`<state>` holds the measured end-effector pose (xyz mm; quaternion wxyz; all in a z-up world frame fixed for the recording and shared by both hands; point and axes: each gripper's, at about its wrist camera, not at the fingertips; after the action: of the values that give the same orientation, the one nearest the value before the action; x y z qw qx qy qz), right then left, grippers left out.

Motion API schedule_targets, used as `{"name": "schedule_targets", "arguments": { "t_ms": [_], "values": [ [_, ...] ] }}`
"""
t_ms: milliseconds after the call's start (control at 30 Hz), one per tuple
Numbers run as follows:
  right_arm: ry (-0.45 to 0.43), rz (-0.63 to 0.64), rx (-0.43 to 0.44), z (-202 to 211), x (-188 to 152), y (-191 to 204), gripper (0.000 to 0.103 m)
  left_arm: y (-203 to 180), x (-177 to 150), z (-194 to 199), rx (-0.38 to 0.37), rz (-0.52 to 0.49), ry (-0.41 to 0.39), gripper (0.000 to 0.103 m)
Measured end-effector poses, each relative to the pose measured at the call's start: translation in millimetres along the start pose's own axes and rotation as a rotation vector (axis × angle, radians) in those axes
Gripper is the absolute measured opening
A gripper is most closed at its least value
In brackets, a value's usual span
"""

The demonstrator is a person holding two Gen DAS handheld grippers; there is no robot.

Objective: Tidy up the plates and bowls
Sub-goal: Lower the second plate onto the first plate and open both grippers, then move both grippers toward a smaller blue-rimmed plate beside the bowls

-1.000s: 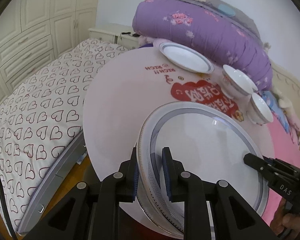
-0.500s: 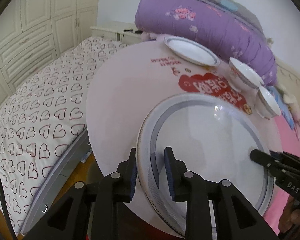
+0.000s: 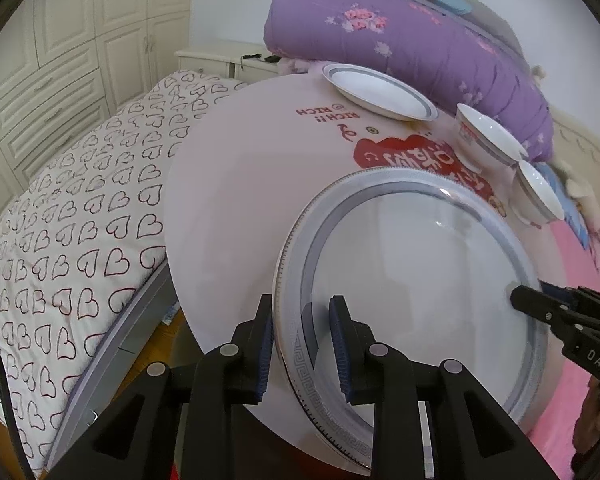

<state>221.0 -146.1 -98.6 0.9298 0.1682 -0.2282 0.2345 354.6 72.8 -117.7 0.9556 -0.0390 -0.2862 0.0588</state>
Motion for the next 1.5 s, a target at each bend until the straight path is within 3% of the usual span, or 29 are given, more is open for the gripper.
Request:
{"name": "schedule_targets", "arguments": {
  "t_ms": [200, 233, 267, 300, 333, 367, 400, 433, 700, 1200, 1500],
  "values": [
    [0.001, -0.030, 0.024, -0.7, -1.4, -9.8, 0.028, -2.1, -0.5, 2.4, 0.003, -0.006, -0.003, 0.022],
    [0.000, -0.035, 0.027, -1.0, -0.8, -10.8, 0.029, -1.6, -0.5, 2.9, 0.007, -0.006, -0.001, 0.023],
    [-0.005, -0.044, 0.033, -0.6, -0.6, -12.6, 0.039, -1.1, 0.0, 3.7, 0.010, -0.007, -0.003, 0.026],
    [-0.013, -0.055, 0.035, 0.2, -0.5, -14.6, 0.048, -0.9, 0.4, 4.2, 0.010, -0.010, -0.002, 0.034],
    [-0.028, -0.070, 0.039, 1.6, -0.4, -17.5, 0.076, -0.5, 1.2, 5.1, 0.010, -0.011, 0.000, 0.043],
    [-0.042, -0.079, 0.043, 3.0, 0.1, -19.6, 0.097, -0.2, 1.9, 6.3, 0.014, -0.009, -0.003, 0.068],
    [-0.058, -0.089, 0.046, 5.0, 0.8, -21.8, 0.102, 0.1, 3.1, 8.5, 0.025, -0.009, -0.014, 0.094],
    [-0.069, -0.098, 0.049, 6.5, 2.1, -24.0, 0.103, -0.2, 4.0, 12.2, 0.039, -0.012, -0.036, 0.101],
    [-0.112, -0.168, 0.084, 12.0, 15.2, -37.9, 0.103, -10.0, 12.3, 27.3, 0.055, -0.039, -0.081, 0.102],
    [-0.184, -0.143, 0.103, 33.3, 49.4, -37.4, 0.103, -10.1, 46.2, 50.8, 0.036, -0.009, -0.147, 0.102],
    [-0.238, -0.105, 0.115, 46.4, 93.9, -34.4, 0.103, -3.4, 85.3, 53.9, 0.015, 0.023, -0.177, 0.102]
  ]
}}
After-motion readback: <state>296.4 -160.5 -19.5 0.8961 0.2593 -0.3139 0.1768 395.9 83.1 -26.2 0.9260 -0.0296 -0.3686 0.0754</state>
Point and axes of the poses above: each gripper's, at about its wrist camera, not at the fingertips, and z roughly against the way its jaws point, y to its left, x to its top, and after that the axes turned 5 degrees about x, right-handed
